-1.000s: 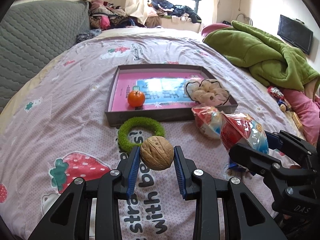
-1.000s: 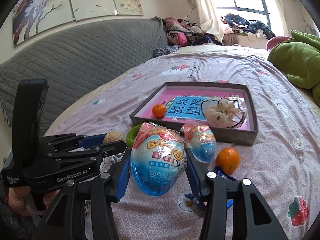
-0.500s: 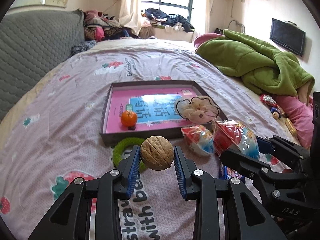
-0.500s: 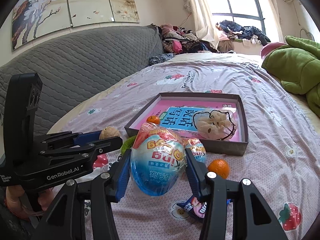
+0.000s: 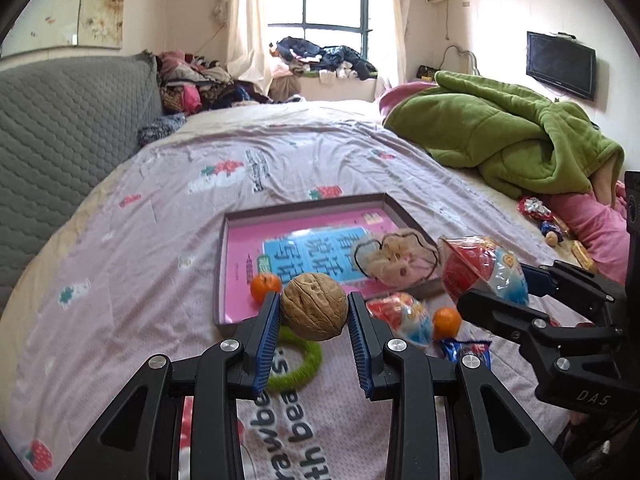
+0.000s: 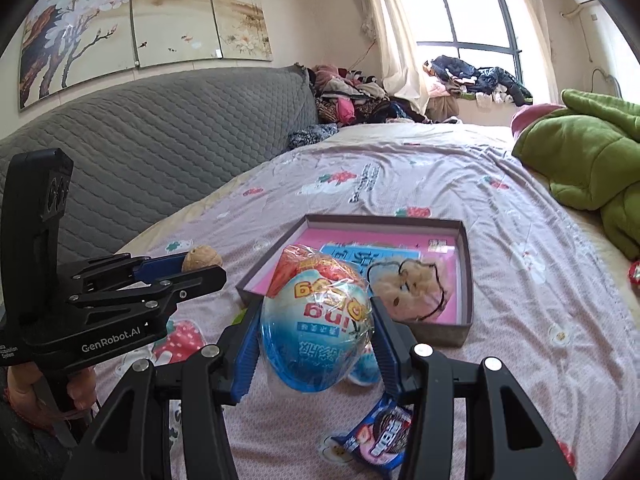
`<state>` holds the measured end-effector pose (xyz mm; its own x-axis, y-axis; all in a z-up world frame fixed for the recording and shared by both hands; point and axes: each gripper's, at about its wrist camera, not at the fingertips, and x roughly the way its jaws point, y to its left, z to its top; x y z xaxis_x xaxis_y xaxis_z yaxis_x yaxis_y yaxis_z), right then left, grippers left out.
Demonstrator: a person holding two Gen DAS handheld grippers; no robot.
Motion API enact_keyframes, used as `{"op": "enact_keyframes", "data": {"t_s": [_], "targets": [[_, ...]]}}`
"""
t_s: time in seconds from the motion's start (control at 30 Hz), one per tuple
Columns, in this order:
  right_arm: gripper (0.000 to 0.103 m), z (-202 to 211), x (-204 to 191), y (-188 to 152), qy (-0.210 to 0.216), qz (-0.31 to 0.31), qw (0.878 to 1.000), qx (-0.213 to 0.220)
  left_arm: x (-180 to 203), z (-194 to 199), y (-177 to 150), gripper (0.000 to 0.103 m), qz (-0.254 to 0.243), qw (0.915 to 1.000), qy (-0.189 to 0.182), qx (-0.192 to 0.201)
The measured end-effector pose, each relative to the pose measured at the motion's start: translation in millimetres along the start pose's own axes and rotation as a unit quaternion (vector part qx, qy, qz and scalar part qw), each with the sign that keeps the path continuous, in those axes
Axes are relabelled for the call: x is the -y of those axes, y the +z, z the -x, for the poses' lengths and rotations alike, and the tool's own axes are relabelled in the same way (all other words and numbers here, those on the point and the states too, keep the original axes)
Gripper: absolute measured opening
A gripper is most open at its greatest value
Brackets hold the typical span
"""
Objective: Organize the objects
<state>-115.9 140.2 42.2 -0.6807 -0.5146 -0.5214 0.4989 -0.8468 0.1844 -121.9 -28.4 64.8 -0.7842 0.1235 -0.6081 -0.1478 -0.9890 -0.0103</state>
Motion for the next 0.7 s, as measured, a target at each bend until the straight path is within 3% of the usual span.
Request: {"op": "enact_keyframes", "data": {"t_s": [0.7], "targets": [[0.051, -7, 16, 42, -0.006, 0.004, 1.0, 0.028, -14, -24, 20, 0.034, 0.001, 0.9999, 0.012, 0.008]]}}
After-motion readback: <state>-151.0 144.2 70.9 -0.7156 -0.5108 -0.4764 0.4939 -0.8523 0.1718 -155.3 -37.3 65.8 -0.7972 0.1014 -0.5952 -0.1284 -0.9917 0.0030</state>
